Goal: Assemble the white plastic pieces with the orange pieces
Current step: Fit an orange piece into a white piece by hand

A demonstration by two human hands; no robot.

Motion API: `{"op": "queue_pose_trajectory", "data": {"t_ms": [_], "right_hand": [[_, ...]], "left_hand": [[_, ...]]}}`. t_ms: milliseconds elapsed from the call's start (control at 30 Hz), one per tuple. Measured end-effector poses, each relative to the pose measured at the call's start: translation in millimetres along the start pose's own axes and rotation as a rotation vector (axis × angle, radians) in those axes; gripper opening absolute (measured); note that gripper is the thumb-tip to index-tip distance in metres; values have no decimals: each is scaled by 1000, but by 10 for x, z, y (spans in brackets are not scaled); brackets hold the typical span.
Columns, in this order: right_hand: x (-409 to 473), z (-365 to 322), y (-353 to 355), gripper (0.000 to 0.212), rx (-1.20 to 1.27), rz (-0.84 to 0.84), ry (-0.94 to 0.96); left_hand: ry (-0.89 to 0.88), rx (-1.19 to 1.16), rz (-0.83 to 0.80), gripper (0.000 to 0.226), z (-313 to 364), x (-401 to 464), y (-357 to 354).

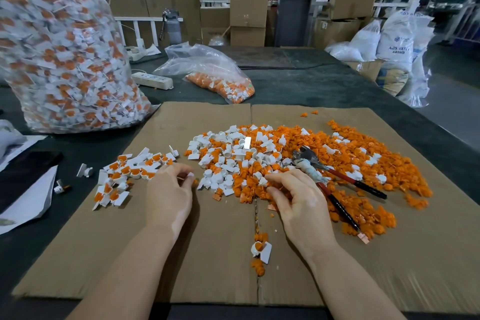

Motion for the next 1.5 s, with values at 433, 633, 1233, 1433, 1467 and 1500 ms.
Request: {"op": "queue_pose_trajectory", "data": {"t_ms": [433, 633, 1233, 1433, 1467, 1500], "right_hand": [[3, -10, 9, 21, 14, 24, -18], [2, 7, 1, 17, 27, 35, -34], [1, -1, 5, 2, 8, 21, -71], [-5, 0, -5, 7, -2, -8, -87], [-4, -4, -6, 8, -10, -11, -84], [-3, -9, -6, 9, -20, -12, -79]], "left_hand": [[-91, 305, -50, 22, 71, -28, -74], [-51, 323, -79, 34, 40, -37, -82], [-156, -326, -264, 8, 489, -322, -175], [-140, -367, -343, 15, 547, -460, -350], [-132, -384, -332, 15, 542, -466, -351], [-125, -401, -323, 15, 540, -470, -346]]}}
Point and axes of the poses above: each hand's wrist, its own x-axis towards the middle knuckle, its own y-axis out of the back of the hand, z = x × y, the point moved 2 cm from there along x, towards the middle knuckle
